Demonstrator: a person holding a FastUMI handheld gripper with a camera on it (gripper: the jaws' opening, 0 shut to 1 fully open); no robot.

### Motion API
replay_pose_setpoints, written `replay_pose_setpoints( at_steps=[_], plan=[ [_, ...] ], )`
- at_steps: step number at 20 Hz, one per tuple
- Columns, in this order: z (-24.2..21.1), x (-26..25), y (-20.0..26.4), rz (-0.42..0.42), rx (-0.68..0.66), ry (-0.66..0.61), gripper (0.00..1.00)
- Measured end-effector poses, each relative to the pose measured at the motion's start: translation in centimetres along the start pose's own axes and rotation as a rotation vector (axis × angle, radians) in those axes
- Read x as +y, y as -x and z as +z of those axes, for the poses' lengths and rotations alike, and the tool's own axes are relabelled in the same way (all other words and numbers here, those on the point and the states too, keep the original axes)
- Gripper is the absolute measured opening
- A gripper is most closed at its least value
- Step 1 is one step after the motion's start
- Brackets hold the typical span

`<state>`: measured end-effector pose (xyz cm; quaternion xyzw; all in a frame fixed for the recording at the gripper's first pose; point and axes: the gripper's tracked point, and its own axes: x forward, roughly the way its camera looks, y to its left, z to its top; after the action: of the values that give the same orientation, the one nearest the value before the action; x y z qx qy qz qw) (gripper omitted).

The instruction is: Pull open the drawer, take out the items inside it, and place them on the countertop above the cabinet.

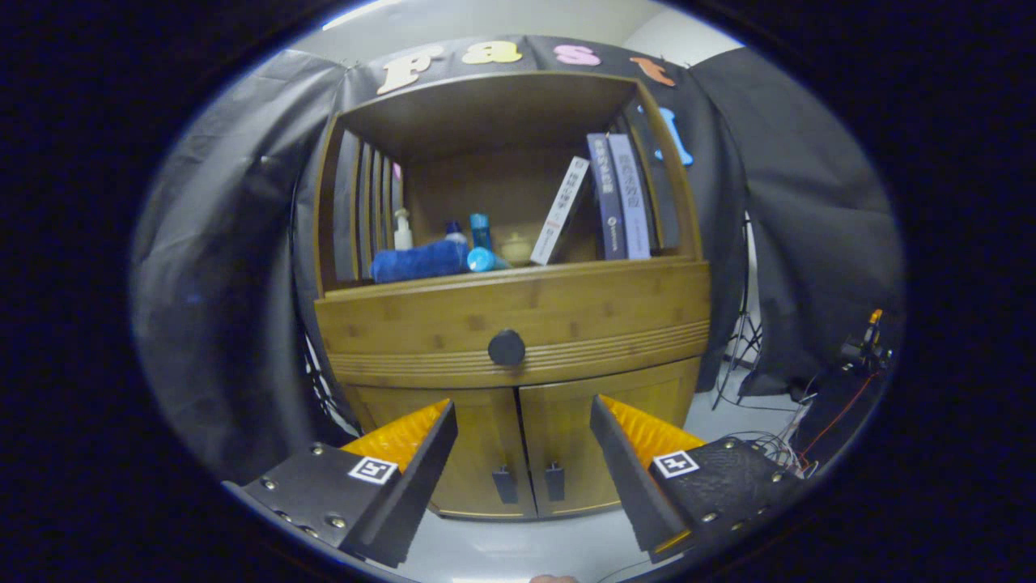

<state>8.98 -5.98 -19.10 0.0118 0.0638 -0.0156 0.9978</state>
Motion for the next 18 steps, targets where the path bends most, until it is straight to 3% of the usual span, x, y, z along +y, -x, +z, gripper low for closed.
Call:
replay_pose_setpoints(
  at_steps=[4,8,13,18],
  plan=[
    [6.0,0.2,4.1,-0.010,-0.045,-0.030,0.99],
    [11.9,4.4,8.0,0.081,-0.061,-0.005,0.99],
    [19.7,5.9,12.7,0.038,-0.130,0.044,0.99],
    [24.7,7.7,16.4,0.074,-0.190,-0.010,0.99]
  ],
)
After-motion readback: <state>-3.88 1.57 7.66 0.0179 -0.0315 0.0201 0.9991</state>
